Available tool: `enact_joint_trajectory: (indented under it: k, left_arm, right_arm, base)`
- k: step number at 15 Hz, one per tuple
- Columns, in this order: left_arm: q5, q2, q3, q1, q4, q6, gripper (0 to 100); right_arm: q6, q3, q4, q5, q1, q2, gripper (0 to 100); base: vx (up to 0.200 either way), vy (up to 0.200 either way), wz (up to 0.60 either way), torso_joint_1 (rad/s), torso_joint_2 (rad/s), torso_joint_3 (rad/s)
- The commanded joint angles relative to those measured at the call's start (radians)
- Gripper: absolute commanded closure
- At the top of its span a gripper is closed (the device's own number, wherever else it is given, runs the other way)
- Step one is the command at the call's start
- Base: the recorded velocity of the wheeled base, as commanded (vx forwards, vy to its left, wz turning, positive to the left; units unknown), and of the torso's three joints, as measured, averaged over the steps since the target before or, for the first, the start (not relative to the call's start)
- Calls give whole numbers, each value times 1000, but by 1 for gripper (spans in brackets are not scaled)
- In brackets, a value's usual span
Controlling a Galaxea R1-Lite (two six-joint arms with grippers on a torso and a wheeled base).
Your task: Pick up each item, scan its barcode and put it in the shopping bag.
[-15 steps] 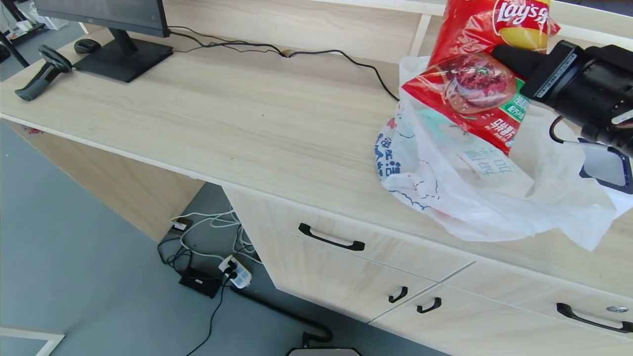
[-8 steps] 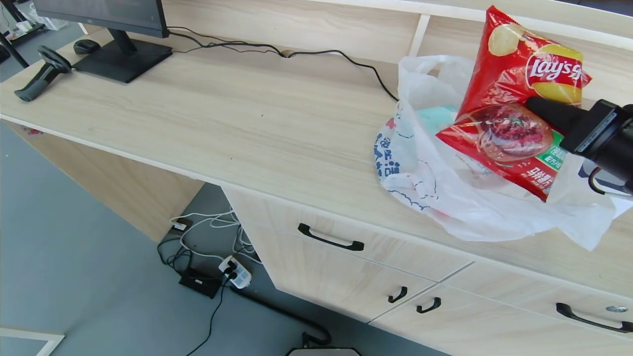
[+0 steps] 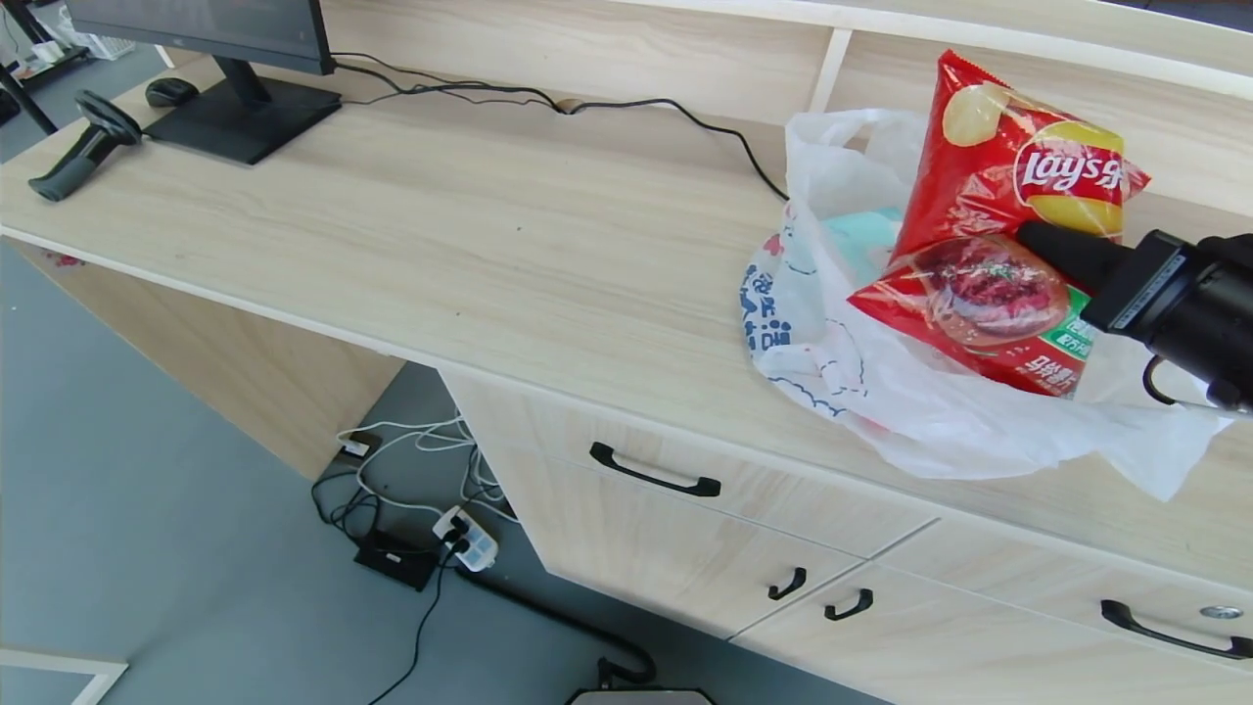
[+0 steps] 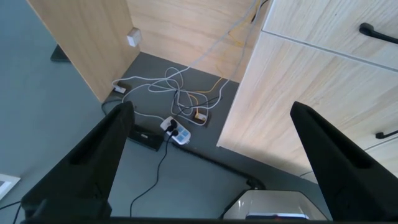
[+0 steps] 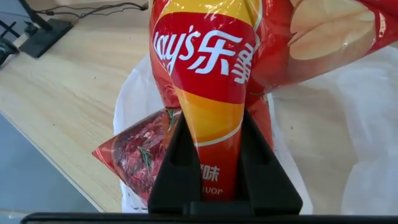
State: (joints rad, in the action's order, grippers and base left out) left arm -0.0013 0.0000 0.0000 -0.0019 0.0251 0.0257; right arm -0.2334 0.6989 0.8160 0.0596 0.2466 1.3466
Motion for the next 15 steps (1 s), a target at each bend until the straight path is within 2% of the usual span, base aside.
enact_joint_trajectory:
  k: [1,8,10,12,14,15]
  left_arm:
    - [0,0,0,0,-1,-1,0]
    - [0,2,0,-1,-1,0,0]
    - [0,2,0,0,1,-1,0]
    - [0,2,0,0,1,-3,0]
    - [0,2,0,0,-1,-3,0]
    - [0,0,0,0,-1,-1,0]
  right_arm:
    - [0,4,-1,-1,-1,16,100]
    - [13,39,8,-6,-9,78,100]
    - [13,34,19,-32,-56,78,100]
    - [14,47,69,-35,-147,97,100]
    - [16,37,94,-35,-161,97,100]
    - [69,10,100,-30,-155,88,100]
  base:
    - [0,0,0,0,0,0]
    - [0,0,0,0,0,0]
    - [0,0,0,0,0,0]
    - [0,0,0,0,0,0]
    - [0,0,0,0,0,0]
    - [0,0,0,0,0,0]
